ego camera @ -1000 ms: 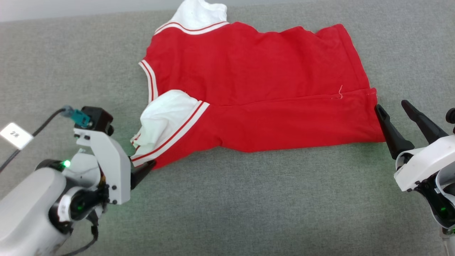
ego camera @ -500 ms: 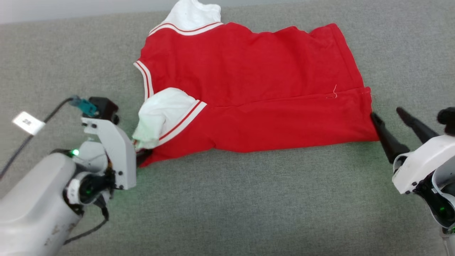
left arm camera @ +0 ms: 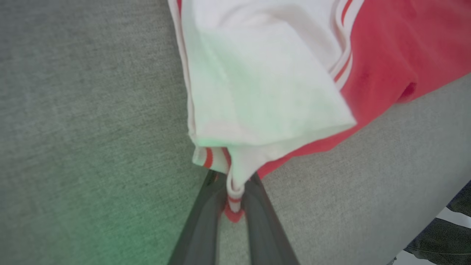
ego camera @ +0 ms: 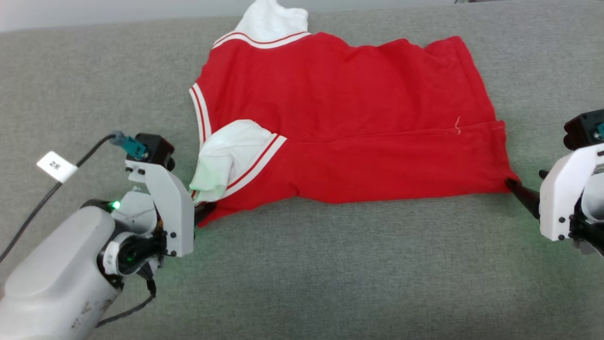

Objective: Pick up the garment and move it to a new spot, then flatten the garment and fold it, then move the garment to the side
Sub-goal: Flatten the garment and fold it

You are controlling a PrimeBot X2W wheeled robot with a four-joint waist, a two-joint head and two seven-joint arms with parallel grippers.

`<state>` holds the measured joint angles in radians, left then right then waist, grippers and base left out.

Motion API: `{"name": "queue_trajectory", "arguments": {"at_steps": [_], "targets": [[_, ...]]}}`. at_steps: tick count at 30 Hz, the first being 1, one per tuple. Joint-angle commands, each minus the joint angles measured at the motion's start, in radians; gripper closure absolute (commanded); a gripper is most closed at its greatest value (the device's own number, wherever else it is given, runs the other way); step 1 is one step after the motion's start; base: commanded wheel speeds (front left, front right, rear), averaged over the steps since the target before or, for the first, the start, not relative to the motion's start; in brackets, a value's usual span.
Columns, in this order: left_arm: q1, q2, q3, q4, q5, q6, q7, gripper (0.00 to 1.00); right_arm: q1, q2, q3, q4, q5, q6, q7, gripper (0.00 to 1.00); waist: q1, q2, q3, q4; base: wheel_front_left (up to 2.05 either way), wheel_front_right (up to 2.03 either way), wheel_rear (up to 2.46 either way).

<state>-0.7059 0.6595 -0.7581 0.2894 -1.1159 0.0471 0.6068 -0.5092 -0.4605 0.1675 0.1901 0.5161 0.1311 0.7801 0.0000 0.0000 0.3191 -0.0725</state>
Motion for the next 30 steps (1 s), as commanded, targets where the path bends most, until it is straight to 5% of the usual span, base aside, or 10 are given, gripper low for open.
{"name": "queue_trajectory", "arguments": {"at_steps": [1, 8, 9, 10, 12, 13, 21, 30], "targets": [[0.015, -0.009, -0.016, 0.003, 0.006, -0.003, 0.004, 1.00, -0.023, 0.014, -0.006, 0.031, 0.002, -0.001, 0.031, 0.00, 0.0000, 0.0000, 0.005, 0.010, 0.00, 0.00, 0.00], [0.007, -0.026, -0.020, -0.003, 0.010, -0.012, -0.008, 1.00, -0.080, 0.029, 0.013, 0.146, 0.012, -0.001, 0.106, 0.00, 0.0000, 0.0000, 0.015, 0.033, 0.00, 0.00, 0.00], [0.007, -0.027, -0.021, -0.004, 0.010, -0.013, -0.009, 1.00, -0.083, 0.032, 0.021, 0.154, 0.019, -0.001, 0.111, 0.16, 0.0000, 0.0000, 0.016, 0.035, 0.00, 0.00, 0.00], [0.007, -0.029, -0.022, -0.005, 0.010, -0.015, -0.012, 1.00, -0.085, 0.033, 0.029, 0.160, 0.028, -0.001, 0.111, 0.42, 0.0000, 0.0000, 0.016, 0.038, 0.00, 0.00, 0.00], [0.009, -0.032, -0.021, -0.005, 0.007, -0.014, -0.015, 1.00, -0.087, 0.027, 0.031, 0.167, 0.042, -0.001, 0.101, 0.73, 0.0000, 0.0000, 0.016, 0.041, 0.00, 0.00, 0.00], [0.011, -0.032, -0.018, -0.004, 0.004, -0.013, -0.017, 1.00, -0.085, 0.025, 0.033, 0.171, 0.046, -0.001, 0.094, 1.00, 0.0000, 0.0000, 0.015, 0.043, 0.00, 0.00, 0.00], [0.048, -0.027, 0.004, -0.003, -0.020, -0.022, -0.057, 1.00, -0.047, 0.005, 0.036, 0.203, 0.069, -0.001, 0.028, 1.00, 0.0000, 0.0000, -0.030, 0.049, 0.00, 0.00, 0.00], [0.187, 0.042, 0.021, -0.134, -0.046, 0.021, -0.104, 1.00, 0.077, -0.046, 0.042, 0.144, 0.115, -0.001, 0.020, 1.00, 0.0000, 0.0000, -0.095, 0.050, 0.00, 0.00, 0.00]]}}
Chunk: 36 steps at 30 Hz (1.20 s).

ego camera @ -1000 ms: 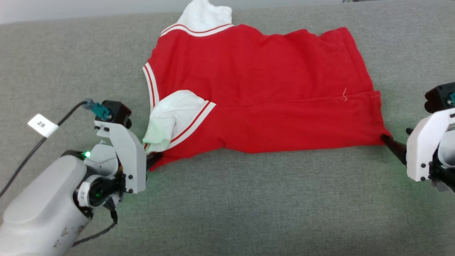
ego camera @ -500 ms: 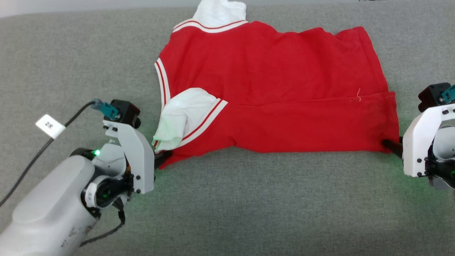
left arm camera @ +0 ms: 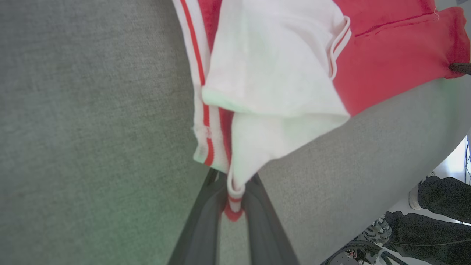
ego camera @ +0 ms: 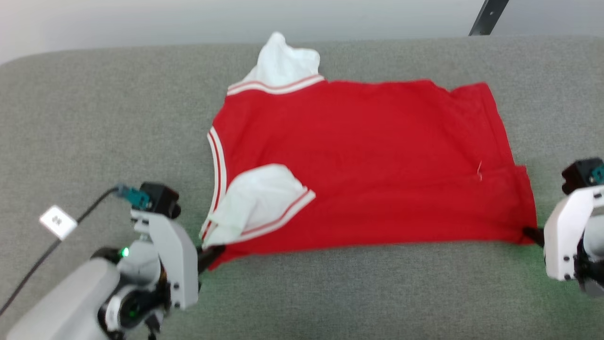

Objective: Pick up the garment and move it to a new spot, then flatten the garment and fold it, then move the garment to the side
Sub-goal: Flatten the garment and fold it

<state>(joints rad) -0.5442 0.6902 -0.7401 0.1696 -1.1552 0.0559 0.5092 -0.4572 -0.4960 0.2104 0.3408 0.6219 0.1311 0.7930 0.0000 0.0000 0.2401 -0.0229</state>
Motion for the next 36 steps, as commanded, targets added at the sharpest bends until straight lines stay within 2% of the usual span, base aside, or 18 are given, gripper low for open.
{"name": "queue_trajectory", "arguments": {"at_steps": [1, 10, 11, 12, 13, 14, 15, 16, 21, 25, 29, 31, 36], "targets": [[0.046, 0.025, 0.004, -0.041, -0.006, 0.021, -0.009, 1.00, 0.043, -0.017, -0.002, -0.022, 0.016, -0.001, 0.013, 1.00, 0.0000, 0.0000, -0.019, -0.001, 0.00, 0.00, 0.00], [0.175, 0.089, 0.006, -0.235, -0.015, 0.096, -0.033, 1.00, 0.174, -0.041, -0.055, -0.146, 0.033, -0.001, 0.029, 1.00, 0.0000, 0.0000, -0.027, 0.007, 0.00, 0.00, 0.00], [0.180, 0.092, 0.010, -0.247, -0.013, 0.103, -0.040, 1.00, 0.180, -0.041, -0.065, -0.159, 0.023, -0.001, 0.018, 0.65, 0.0000, 0.0000, -0.027, 0.007, 0.00, 0.00, 0.00], [0.183, 0.094, 0.014, -0.257, -0.010, 0.109, -0.047, 0.78, 0.187, -0.036, -0.078, -0.168, 0.015, -0.001, 0.004, 0.09, 0.0000, 0.0000, -0.027, 0.007, 0.00, 0.00, 0.00], [0.187, 0.098, 0.021, -0.268, -0.008, 0.116, -0.057, 0.64, 0.192, -0.028, -0.092, -0.175, 0.008, -0.001, -0.006, 0.00, 0.0000, 0.0000, -0.028, 0.007, 0.00, 0.00, 0.00], [0.192, 0.101, 0.030, -0.278, -0.010, 0.124, -0.068, 0.53, 0.197, -0.021, -0.105, -0.191, 0.002, -0.001, -0.020, 0.00, 0.0000, 0.0000, -0.028, 0.007, 0.00, 0.00, 0.00], [0.198, 0.107, 0.039, -0.290, -0.012, 0.132, -0.077, 0.23, 0.201, -0.015, -0.118, -0.207, -0.001, -0.001, -0.034, 0.00, 0.0000, 0.0000, -0.029, 0.006, 0.00, 0.00, 0.00], [0.206, 0.120, 0.047, -0.306, -0.009, 0.139, -0.085, 0.00, 0.204, -0.010, -0.135, -0.223, -0.008, -0.001, -0.049, 0.00, 0.0000, 0.0000, -0.029, 0.003, 0.00, 0.00, 0.00], [0.229, 0.206, 0.119, -0.409, -0.014, 0.186, -0.122, 0.00, 0.226, 0.028, -0.202, -0.342, -0.053, -0.001, -0.139, 0.00, 0.0000, 0.0000, -0.026, -0.011, 0.00, 0.00, 0.00], [0.175, 0.256, 0.190, -0.453, -0.004, 0.207, -0.143, 0.00, 0.228, 0.081, -0.221, -0.425, -0.094, -0.001, -0.204, 0.00, 0.0000, 0.0000, -0.015, -0.024, 0.00, 0.00, 0.00], [0.052, 0.225, 0.218, -0.389, -0.011, 0.174, -0.121, 0.00, 0.217, 0.130, -0.175, -0.466, -0.118, -0.001, -0.231, 0.00, 0.0000, 0.0000, 0.017, -0.052, 0.00, 0.00, 0.00], [-0.045, 0.190, 0.219, -0.328, -0.012, 0.148, -0.095, 0.00, 0.197, 0.147, -0.150, -0.475, -0.121, -0.001, -0.241, 0.00, 0.0000, 0.0000, 0.041, -0.071, 0.00, 0.00, 0.00], [-0.326, 0.126, 0.183, -0.109, 0.091, 0.079, -0.043, 0.00, 0.129, 0.174, -0.091, -0.483, -0.122, -0.001, -0.265, 0.00, 0.0000, 0.0000, 0.131, -0.140, 0.00, 0.00, 0.00]]}}
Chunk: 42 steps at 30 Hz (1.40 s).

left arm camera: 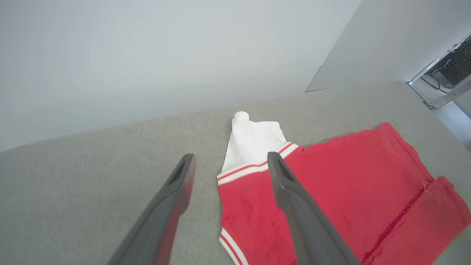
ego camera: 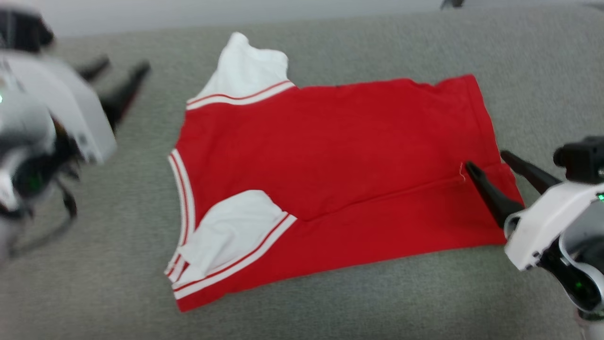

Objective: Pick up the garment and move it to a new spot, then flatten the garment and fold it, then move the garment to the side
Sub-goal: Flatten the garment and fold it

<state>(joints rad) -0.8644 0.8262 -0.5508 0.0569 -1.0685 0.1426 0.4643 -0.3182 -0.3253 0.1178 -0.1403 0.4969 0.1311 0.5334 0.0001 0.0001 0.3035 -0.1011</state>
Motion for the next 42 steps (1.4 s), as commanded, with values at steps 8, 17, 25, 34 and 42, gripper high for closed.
{"name": "queue_trajectory", "arguments": {"at_steps": [8, 17, 25, 34, 42], "targets": [[-0.304, -0.111, -0.098, 0.390, 0.112, -0.157, 0.073, 0.00, -0.101, 0.036, 0.065, 0.032, 0.008, -0.001, -0.054, 0.00, -0.0001, -0.0001, 0.175, -0.163, 0.00, 0.00, 0.00], [-0.496, -0.183, -0.148, 0.700, 0.066, -0.255, 0.257, 0.00, -0.202, 0.052, 0.147, 0.103, 0.026, -0.001, -0.111, 0.00, -0.0001, -0.0001, 0.230, -0.254, 0.00, 0.00, 0.00], [-0.568, -0.185, -0.198, 0.824, 0.095, -0.270, 0.292, 0.00, -0.225, 0.040, 0.191, 0.129, 0.037, -0.001, -0.133, 0.00, -0.0001, -0.0001, 0.260, -0.287, 0.00, 0.00, 0.00], [-0.581, -0.186, -0.244, 0.815, 0.048, -0.274, 0.270, 1.00, -0.323, 0.010, 0.211, 0.146, 0.060, -0.001, -0.081, 0.00, -0.0001, -0.0001, 0.276, -0.262, 0.00, 0.00, 0.00], [-0.621, -0.224, -0.310, 0.748, 0.005, -0.274, 0.247, 1.00, -0.623, -0.044, 0.263, 0.351, 0.076, -0.001, 0.139, 0.00, -0.0001, -0.0001, 0.305, -0.199, 0.00, 0.00, 0.00]]}}
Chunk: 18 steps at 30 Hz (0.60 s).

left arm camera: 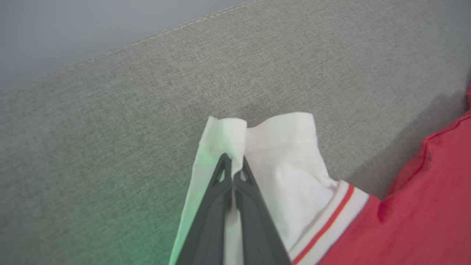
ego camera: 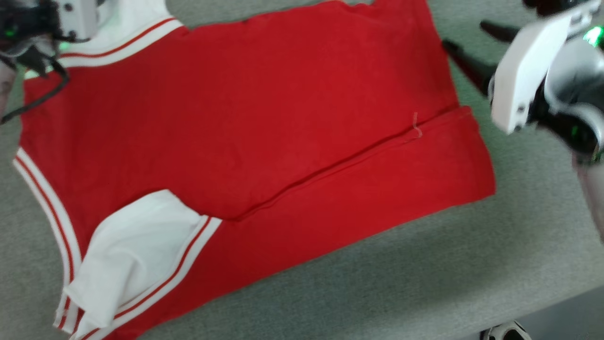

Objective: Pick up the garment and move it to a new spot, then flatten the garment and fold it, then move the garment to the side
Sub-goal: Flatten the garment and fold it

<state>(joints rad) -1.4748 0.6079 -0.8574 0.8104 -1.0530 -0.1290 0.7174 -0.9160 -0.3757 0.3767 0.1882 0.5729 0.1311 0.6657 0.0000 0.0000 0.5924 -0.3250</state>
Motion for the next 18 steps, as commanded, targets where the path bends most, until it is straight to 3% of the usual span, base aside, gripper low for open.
{"name": "queue_trajectory", "arguments": {"at_steps": [1, 9, 16, 17, 18], "targets": [[-0.016, -0.011, -0.009, -0.010, -0.018, -0.002, -0.012, 1.00, -0.066, 0.014, 0.000, 0.063, 0.003, -0.001, 0.019, 0.00, 0.0000, 0.0000, 0.020, 0.032, 0.00, 0.00, 0.00], [-0.050, -0.043, -0.078, -0.041, -0.061, -0.002, -0.046, 1.00, -0.276, 0.047, 0.039, 0.369, -0.037, -0.001, 0.061, 0.00, 0.0000, 0.0000, 0.046, 0.086, 0.00, 0.00, 0.00], [-0.056, -0.036, -0.134, -0.057, -0.107, -0.002, -0.074, 1.00, -0.322, 0.070, 0.088, 0.513, 0.016, -0.001, 0.065, 0.00, 0.0000, 0.0000, 0.047, 0.106, 0.00, 0.00, 0.00], [-0.055, -0.036, -0.141, -0.061, -0.114, -0.002, -0.077, 1.00, -0.322, 0.066, 0.103, 0.522, 0.018, -0.001, 0.062, 0.51, 0.0000, 0.0000, 0.046, 0.108, 0.00, 0.00, 0.00], [-0.056, -0.037, -0.149, -0.065, -0.119, -0.002, -0.078, 1.00, -0.320, 0.063, 0.118, 0.529, 0.024, -0.001, 0.058, 0.66, 0.0000, 0.0000, 0.046, 0.110, 0.00, 0.00, 0.00]]}}
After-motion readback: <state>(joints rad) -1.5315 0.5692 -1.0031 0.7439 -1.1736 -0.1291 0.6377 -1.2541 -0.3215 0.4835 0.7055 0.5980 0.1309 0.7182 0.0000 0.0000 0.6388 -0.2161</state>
